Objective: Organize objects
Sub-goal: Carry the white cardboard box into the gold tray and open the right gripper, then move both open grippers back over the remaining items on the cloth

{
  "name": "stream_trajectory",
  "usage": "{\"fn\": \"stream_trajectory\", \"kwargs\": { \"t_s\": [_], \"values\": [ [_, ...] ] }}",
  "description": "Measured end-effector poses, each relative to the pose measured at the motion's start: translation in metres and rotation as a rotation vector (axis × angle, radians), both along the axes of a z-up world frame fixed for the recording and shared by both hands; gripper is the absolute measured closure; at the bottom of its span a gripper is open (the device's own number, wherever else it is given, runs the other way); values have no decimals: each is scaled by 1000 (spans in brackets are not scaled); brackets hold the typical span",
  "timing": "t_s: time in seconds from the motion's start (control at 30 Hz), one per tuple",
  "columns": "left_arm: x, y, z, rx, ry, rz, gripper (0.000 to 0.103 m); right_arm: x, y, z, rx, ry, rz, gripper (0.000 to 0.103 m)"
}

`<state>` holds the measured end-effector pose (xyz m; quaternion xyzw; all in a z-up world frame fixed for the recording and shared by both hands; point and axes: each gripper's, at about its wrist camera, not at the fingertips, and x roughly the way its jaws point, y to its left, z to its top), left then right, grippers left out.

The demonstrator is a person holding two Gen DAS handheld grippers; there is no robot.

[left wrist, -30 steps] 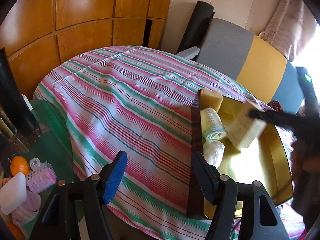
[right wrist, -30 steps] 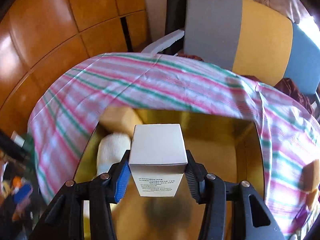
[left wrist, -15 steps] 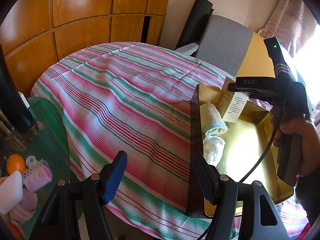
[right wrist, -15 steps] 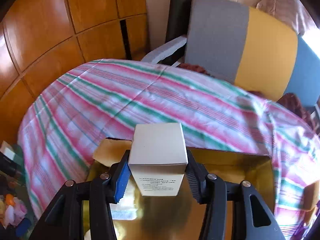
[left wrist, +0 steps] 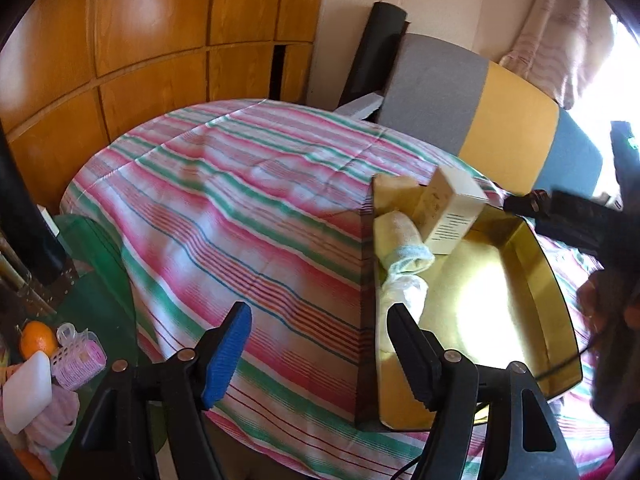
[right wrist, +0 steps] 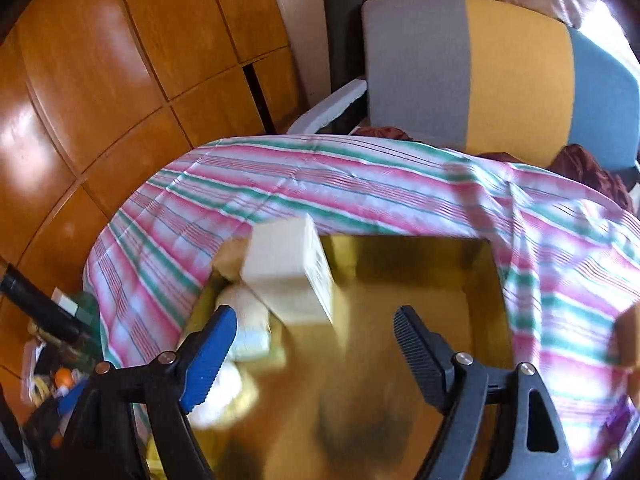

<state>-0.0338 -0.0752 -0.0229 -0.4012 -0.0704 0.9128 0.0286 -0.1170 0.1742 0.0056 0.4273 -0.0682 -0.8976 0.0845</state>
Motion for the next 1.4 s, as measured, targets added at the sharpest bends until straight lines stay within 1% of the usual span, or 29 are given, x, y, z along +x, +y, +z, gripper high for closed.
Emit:
{"fn": "stream_trajectory", "kwargs": {
  "t_s": [0.1,0.27,0.47,0.67,0.83,0.93,1.03,1.1,1.23,1.4],
  "values": [
    [5,12,6,-27,21,-26,31,24,6,2,29,13,-4,20],
    [12,31,11,-51,36,-65,27,55,12,3,57,22,-24,20],
    [23,53,16,-76,48,-118,27,85,26,1,52,31,-53,20],
    [30,71,20,-94,61,-168,27,122,57,7,33,51,-96,20],
    [34,84,21,-104,64,-206,27,148,100,7,26,42,-198,20],
    [35,94,22,-110,66,-229,27,161,128,7,38,37,-266,20],
    [35,102,22,-115,66,-250,24,176,160,7,59,31,-344,20],
    [35,108,23,-115,72,-267,19,185,181,6,71,27,-395,20],
    [34,123,24,-123,77,-303,19,206,226,5,88,10,-504,20],
    [31,144,24,-133,77,-358,19,232,273,5,102,-1,-620,20]
  ]
}}
